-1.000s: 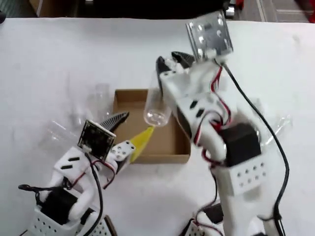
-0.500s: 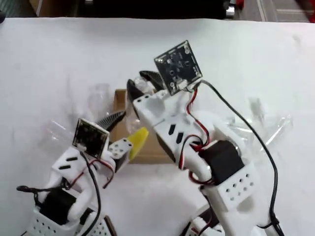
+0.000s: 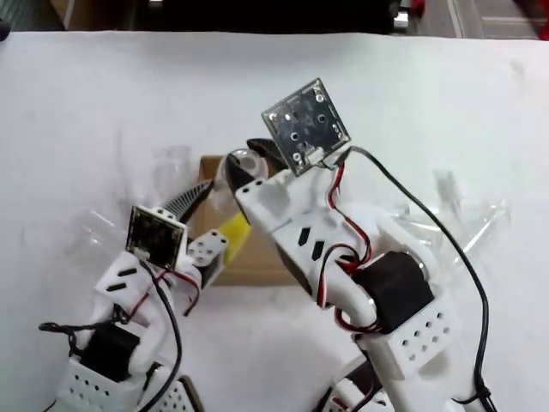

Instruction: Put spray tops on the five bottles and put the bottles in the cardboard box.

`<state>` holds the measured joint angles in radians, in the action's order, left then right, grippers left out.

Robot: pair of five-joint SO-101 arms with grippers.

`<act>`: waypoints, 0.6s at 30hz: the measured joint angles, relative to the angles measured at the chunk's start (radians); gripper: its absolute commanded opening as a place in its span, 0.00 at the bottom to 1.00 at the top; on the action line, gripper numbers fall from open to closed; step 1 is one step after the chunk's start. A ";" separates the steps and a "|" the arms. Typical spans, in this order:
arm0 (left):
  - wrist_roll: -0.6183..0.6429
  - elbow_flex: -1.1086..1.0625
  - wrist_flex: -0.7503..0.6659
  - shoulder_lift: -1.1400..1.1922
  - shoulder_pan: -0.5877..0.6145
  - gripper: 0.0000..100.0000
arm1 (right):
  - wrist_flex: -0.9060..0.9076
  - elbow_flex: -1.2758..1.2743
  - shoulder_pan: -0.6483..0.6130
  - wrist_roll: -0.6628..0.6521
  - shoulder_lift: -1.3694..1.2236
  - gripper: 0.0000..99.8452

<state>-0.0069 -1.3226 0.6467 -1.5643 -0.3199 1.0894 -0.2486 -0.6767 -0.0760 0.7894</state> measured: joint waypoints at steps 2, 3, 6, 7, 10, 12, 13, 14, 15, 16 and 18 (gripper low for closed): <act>0.000 0.000 0.000 0.000 0.000 0.22 | -0.005 0.002 0.000 -0.002 -0.003 0.02; 0.000 0.000 0.000 0.000 0.000 0.22 | -0.014 0.002 0.000 -0.002 -0.009 0.02; 0.000 0.000 0.003 -0.002 -0.014 0.22 | -0.080 0.006 0.017 -0.002 -0.060 0.02; 0.000 0.000 0.012 -0.002 -0.034 0.22 | -0.103 0.011 0.028 -0.002 -0.087 0.02; 0.002 0.029 0.094 -0.002 -0.068 0.23 | -0.140 0.048 0.072 0.000 -0.181 0.02; 0.002 0.084 0.170 -0.002 -0.072 0.23 | -0.147 0.089 0.110 0.000 -0.249 0.02; 0.002 0.115 0.210 -0.003 -0.072 0.23 | -0.149 0.106 0.133 0.000 -0.275 0.02; 0.002 0.140 0.241 -0.005 -0.069 0.23 | -0.149 0.121 0.149 0.000 -0.296 0.02; 0.002 0.161 0.262 -0.006 -0.055 0.23 | -0.149 0.135 0.163 0.000 -0.318 0.02; 0.000 0.180 0.276 -0.005 -0.035 0.23 | -0.149 0.144 0.170 0.000 -0.331 0.02; 0.000 0.193 0.282 -0.012 0.014 0.23 | -0.155 0.147 0.176 0.000 -0.336 0.02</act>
<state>-0.0069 -1.1293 0.9291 -1.5766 -0.3061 0.9344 -0.1013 -0.5002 -0.0760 0.4534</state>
